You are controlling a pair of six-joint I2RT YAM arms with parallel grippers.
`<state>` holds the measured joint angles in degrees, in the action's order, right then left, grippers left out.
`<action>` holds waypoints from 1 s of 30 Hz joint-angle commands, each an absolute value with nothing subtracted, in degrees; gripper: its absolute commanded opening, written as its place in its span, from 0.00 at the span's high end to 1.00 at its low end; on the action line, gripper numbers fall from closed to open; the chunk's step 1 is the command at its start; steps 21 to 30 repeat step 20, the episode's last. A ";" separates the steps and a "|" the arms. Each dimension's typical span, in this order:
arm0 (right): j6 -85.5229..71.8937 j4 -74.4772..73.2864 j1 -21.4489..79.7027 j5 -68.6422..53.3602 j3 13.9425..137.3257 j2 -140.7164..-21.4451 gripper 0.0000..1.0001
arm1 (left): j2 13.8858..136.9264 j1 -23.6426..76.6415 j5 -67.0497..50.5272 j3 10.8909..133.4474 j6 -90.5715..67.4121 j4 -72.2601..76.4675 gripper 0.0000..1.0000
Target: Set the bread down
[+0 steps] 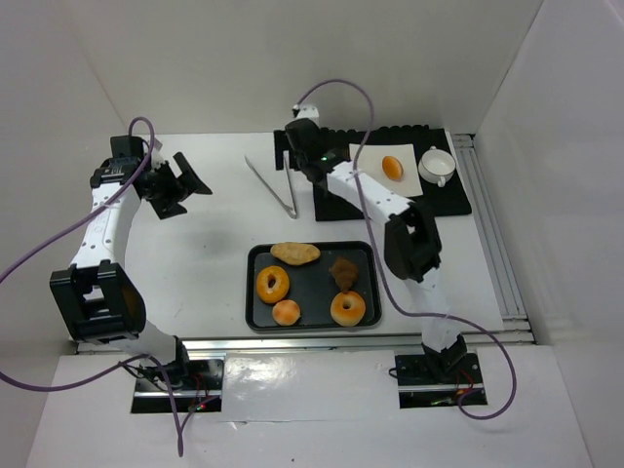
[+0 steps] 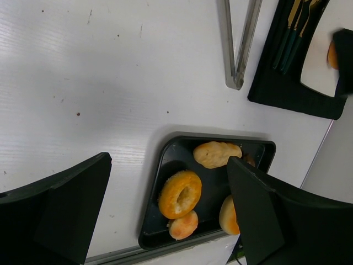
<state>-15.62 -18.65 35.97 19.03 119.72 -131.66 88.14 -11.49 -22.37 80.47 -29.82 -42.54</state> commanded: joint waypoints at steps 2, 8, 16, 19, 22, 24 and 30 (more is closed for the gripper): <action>-19.33 -22.92 35.60 31.63 109.82 -114.28 0.00 | 85.17 -11.87 -23.99 82.27 -30.32 -42.19 0.00; -22.14 -28.03 35.60 36.03 89.79 -97.78 0.00 | 84.55 -11.87 -23.99 82.27 -30.32 -41.57 0.01; -27.59 -37.08 35.07 37.62 73.14 -82.19 0.00 | 82.18 -11.87 -23.47 82.27 -30.85 -42.80 0.01; -27.60 -38.57 33.93 35.95 69.35 -79.80 0.00 | 82.18 -11.87 -22.94 82.88 -30.85 -43.42 0.01; -28.82 -39.54 33.93 35.95 69.35 -79.20 0.00 | 82.18 -11.87 -22.94 82.88 -30.85 -43.42 0.01; -28.82 -39.54 33.93 35.95 69.35 -79.20 0.00 | 82.18 -11.87 -22.94 82.88 -30.85 -43.42 0.01; -28.82 -39.54 33.93 35.95 69.35 -79.20 0.00 | 82.18 -11.87 -22.94 82.88 -30.85 -43.42 0.01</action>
